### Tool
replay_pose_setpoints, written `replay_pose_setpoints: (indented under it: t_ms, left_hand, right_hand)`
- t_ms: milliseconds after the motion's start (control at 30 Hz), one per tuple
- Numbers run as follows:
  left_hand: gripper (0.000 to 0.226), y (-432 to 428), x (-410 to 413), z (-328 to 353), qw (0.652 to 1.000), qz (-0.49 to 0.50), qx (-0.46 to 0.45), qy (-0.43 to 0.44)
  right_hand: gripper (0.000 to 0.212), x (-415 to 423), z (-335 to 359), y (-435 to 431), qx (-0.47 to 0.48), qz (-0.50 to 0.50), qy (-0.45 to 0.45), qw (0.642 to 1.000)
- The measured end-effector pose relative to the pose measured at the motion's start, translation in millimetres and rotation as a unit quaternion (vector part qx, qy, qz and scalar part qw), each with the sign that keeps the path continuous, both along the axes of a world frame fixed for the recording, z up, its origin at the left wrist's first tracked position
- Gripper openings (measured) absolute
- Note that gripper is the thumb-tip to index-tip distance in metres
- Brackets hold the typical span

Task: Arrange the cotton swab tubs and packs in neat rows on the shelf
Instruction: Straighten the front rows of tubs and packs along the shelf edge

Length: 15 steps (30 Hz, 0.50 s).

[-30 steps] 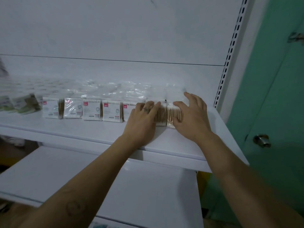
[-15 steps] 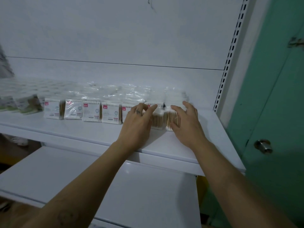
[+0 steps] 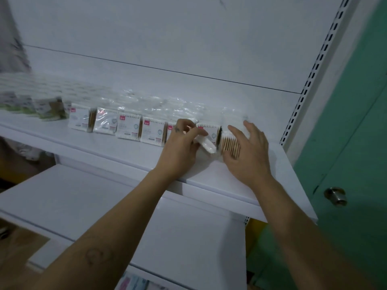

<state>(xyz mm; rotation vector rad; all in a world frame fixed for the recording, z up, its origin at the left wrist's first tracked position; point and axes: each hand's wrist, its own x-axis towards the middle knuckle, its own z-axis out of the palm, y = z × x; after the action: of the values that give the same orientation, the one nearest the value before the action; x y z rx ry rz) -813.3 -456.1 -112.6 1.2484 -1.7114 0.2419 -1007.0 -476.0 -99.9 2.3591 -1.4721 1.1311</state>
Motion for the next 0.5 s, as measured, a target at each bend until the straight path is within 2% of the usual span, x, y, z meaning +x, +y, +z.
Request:
replay_pose_setpoints:
  t_ms: [133, 267, 367, 433, 500]
  left_hand:
    - [0.036, 5, 9, -1, 0.995, -0.038, 0.013, 0.087]
    - [0.042, 13, 11, 3, 0.977, -0.094, 0.051, 0.184]
    - [0.055, 17, 10, 6, 0.962, -0.125, 0.063, 0.233]
    - [0.056, 19, 10, 6, 0.956, -0.143, 0.069, 0.246]
    - [0.054, 18, 11, 3, 0.959, -0.159, 0.076, 0.220]
  right_hand:
    - [0.043, 15, 2, 6, -0.126, 0.079, -0.032, 0.988]
    - [0.032, 32, 2, 18, -0.018, 0.131, -0.121, 0.984]
    - [0.022, 43, 4, 18, 0.013, 0.139, -0.220, 0.966]
    - [0.020, 52, 7, 19, 0.027, 0.142, -0.279, 0.949]
    - [0.017, 59, 6, 21, 0.078, 0.169, -0.342, 0.921]
